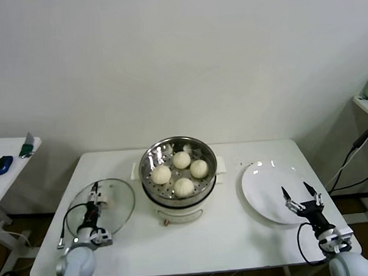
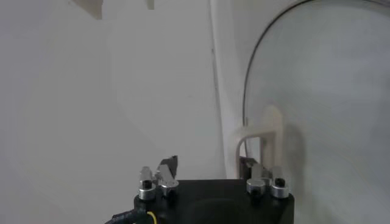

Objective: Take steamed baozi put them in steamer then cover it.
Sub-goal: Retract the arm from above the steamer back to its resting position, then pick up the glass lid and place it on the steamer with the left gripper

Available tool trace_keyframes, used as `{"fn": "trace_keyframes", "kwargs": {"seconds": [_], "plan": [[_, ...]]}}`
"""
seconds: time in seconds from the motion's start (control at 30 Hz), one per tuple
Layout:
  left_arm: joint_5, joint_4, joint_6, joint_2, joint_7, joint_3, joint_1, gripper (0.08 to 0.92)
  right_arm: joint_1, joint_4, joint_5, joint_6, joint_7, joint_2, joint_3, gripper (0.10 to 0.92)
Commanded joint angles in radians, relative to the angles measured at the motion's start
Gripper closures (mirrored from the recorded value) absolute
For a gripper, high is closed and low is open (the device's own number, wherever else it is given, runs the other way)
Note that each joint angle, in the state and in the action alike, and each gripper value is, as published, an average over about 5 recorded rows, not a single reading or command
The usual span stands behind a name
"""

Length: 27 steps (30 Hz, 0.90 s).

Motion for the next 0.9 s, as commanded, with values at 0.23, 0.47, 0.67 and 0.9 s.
{"fn": "trace_keyframes", "kwargs": {"seconds": [0.23,0.47,0.67,0.9], "plan": [[-0.017,-0.009,-0.013,-0.006,0.021,0.004,0.008,0.581,0.012,-0.024,-0.04,0.01,-0.004,0.019,0.002,0.203],[-0.044,-0.073,-0.002,0.002,0.03,0.0,0.034,0.78,0.02,-0.037,-0.053,0.016,-0.003,0.023,0.004,0.203],[-0.092,-0.244,0.052,0.009,0.05,-0.022,0.128,0.85,0.025,-0.039,-0.053,0.018,-0.003,0.02,0.005,0.203],[-0.125,-0.492,0.167,0.012,0.052,-0.054,0.299,0.85,0.041,-0.049,-0.053,0.02,-0.003,0.017,0.002,0.203]]}}
